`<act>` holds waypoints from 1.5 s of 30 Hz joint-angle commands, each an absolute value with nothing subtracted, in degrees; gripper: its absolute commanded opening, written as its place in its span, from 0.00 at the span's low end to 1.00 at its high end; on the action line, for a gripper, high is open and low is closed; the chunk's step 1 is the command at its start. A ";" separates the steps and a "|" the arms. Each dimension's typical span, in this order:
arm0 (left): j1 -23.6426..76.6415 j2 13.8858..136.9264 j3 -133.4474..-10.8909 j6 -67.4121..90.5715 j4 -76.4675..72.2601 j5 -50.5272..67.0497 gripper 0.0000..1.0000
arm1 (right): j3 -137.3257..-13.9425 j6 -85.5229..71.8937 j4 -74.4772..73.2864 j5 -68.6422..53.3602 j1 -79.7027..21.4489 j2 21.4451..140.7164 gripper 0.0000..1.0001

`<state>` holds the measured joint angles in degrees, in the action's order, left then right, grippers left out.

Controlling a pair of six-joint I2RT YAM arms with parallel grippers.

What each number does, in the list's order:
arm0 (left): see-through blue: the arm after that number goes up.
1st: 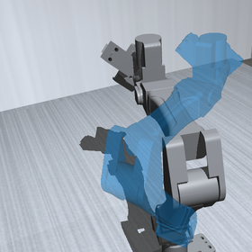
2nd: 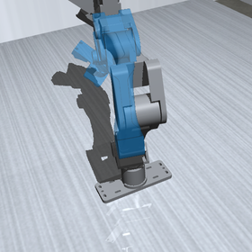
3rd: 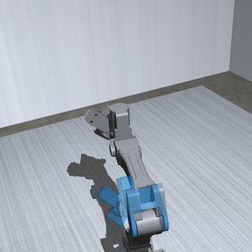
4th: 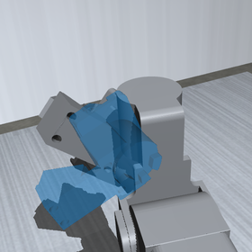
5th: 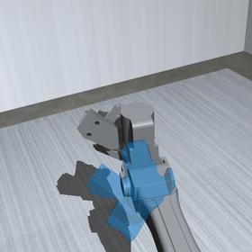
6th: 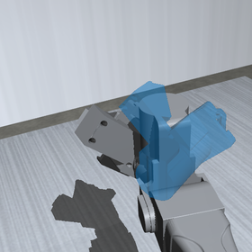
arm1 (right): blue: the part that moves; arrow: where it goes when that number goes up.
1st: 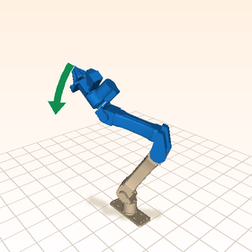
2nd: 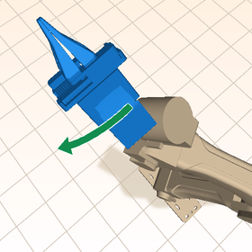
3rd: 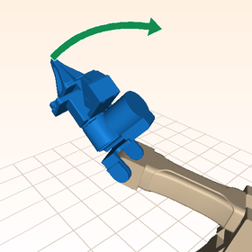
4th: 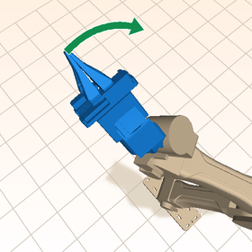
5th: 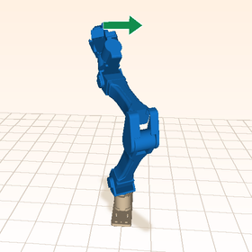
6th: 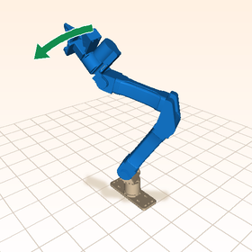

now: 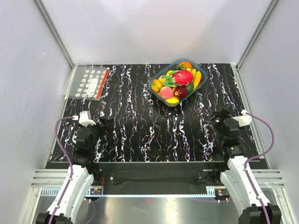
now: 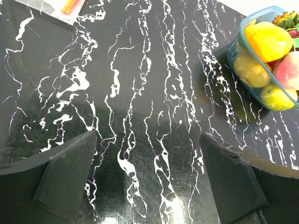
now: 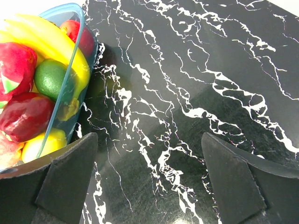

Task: Place the food in the zip-top bag and seal the zipper
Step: Pick up the zipper food storage bag at the corner of the board.

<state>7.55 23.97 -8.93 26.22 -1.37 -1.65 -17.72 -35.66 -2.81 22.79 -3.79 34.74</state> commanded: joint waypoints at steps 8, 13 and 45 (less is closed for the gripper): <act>7.65 24.70 -10.28 26.02 -4.57 -0.26 0.99 | -17.58 -35.51 -1.06 21.63 -3.78 33.40 1.00; 7.65 27.24 -12.47 28.20 -3.26 -3.15 0.99 | -17.67 -35.42 -0.61 21.01 -3.78 34.10 1.00; 6.42 102.20 -88.23 -1.13 20.48 -25.40 0.89 | -17.14 -35.07 1.93 19.51 -3.78 36.38 1.00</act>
